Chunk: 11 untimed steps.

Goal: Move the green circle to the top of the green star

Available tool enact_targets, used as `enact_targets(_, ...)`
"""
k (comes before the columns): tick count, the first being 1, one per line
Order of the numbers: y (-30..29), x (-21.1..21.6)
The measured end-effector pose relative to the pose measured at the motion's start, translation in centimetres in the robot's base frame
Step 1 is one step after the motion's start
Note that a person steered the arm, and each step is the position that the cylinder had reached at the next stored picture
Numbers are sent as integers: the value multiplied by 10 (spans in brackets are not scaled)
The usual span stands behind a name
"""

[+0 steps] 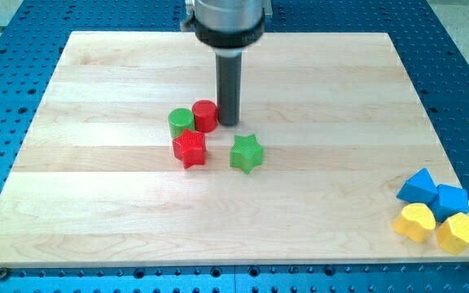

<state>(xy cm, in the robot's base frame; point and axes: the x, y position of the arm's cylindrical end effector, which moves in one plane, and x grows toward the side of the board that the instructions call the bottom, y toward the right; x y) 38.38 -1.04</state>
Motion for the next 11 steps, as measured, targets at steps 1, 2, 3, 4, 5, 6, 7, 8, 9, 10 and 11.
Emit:
enact_targets(1,-7,-36)
enact_targets(2,-12,-41)
enact_targets(3,-37,-46)
enact_targets(4,-104,-35)
enact_targets(5,-139,-15)
enact_targets(6,-143,14)
enact_targets(7,-135,27)
enact_targets(8,-134,27)
enact_targets(9,-115,30)
enact_targets(10,-69,41)
enact_targets(11,-56,49)
